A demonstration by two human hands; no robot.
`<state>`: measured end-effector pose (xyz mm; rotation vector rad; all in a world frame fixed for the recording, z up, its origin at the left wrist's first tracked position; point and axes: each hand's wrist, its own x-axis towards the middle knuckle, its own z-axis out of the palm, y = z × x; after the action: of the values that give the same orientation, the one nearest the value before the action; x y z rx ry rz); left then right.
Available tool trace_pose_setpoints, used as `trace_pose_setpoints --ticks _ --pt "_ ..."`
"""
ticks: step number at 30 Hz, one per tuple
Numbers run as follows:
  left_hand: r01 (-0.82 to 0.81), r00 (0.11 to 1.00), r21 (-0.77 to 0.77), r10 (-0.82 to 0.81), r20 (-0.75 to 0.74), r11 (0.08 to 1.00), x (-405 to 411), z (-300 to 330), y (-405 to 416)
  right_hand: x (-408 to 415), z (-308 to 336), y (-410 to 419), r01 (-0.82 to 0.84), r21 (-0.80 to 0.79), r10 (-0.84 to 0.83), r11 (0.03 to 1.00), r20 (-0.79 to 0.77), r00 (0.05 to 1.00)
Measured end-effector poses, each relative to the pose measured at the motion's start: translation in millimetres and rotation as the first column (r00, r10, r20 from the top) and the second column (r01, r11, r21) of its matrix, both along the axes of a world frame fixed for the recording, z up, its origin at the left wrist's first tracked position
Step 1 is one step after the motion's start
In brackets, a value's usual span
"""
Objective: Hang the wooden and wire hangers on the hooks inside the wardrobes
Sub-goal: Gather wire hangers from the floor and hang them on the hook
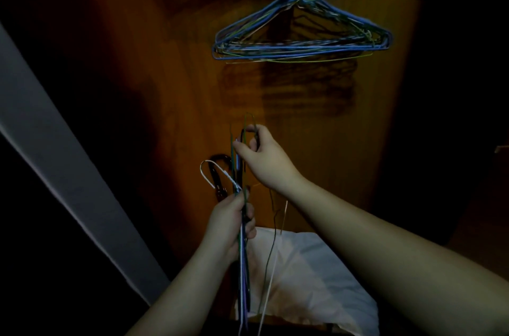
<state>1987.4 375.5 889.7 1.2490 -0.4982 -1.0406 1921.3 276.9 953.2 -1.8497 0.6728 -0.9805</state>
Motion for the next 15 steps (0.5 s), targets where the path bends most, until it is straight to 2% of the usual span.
trace_pose_setpoints --ticks 8,15 --pt "-0.006 1.0 0.052 0.006 0.013 0.999 9 3 -1 1 18 -7 -0.015 -0.105 0.026 0.994 0.1 0.995" --pt "0.01 0.996 0.072 -0.017 0.092 0.997 15 -8 0 -6 54 -38 0.043 0.081 -0.055 0.996 0.157 0.986"
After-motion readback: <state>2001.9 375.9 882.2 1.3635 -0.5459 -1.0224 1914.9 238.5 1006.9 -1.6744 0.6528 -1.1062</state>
